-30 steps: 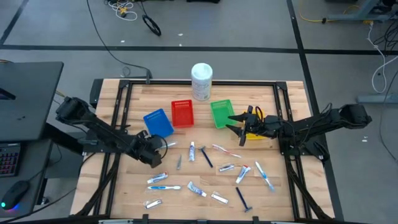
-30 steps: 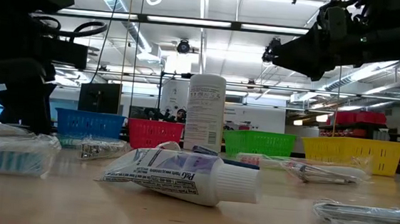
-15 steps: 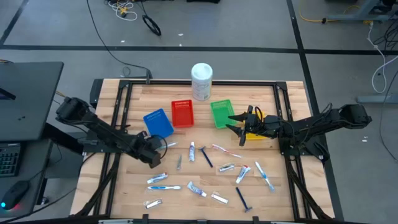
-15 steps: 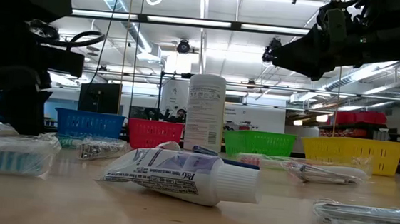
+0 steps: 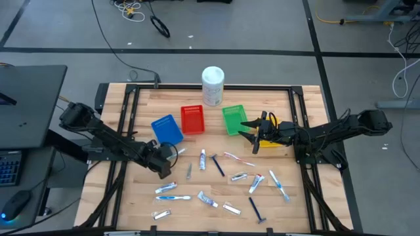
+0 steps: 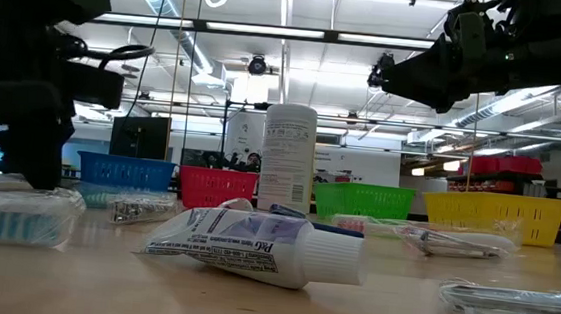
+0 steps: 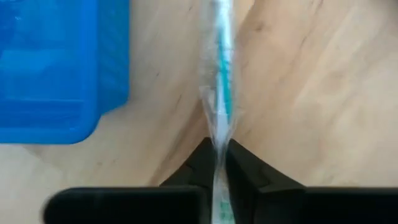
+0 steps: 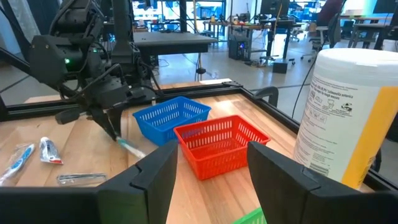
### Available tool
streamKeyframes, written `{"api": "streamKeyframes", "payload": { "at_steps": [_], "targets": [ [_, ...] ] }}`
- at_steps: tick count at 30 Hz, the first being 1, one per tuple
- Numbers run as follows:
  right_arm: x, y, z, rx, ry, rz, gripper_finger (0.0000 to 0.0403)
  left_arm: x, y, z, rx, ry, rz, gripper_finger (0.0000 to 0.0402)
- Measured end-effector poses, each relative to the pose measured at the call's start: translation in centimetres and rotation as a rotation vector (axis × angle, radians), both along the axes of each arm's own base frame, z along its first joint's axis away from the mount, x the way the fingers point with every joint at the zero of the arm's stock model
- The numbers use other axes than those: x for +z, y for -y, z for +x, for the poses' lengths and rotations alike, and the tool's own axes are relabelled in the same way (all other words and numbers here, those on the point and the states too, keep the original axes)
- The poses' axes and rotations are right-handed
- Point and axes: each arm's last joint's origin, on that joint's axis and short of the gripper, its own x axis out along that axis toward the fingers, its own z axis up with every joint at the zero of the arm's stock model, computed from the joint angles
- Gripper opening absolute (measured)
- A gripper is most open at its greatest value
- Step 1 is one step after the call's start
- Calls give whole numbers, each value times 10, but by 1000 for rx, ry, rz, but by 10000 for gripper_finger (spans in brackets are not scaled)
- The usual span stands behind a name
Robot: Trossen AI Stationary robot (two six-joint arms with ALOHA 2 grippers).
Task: Pick & Place Travel size toiletries
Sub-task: Put the green toothbrush into the blue bin
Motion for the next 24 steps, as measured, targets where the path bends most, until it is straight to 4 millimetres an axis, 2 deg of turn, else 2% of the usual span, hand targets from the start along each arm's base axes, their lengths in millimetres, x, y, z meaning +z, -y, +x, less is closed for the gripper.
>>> {"api": "streamKeyframes", "payload": {
  "at_steps": [4,7,12,16,19,21,24],
  "targets": [
    [0,0,0,0,-1,-4,204,8,9,4,-20,39,13,22],
    [0,0,0,1,-5,-21,204,22,19,12,-38,110,39,27],
    [0,0,0,1,-2,-25,204,51,29,23,-4,206,136,13],
    [1,0,0,1,1,-25,204,68,16,24,93,147,242,16],
    [1,0,0,1,1,-25,204,69,-1,22,140,48,294,23],
    [1,0,0,1,1,-25,204,68,-14,24,195,12,294,23],
    [1,0,0,1,1,-25,204,67,-34,29,400,25,225,21]
  ]
}}
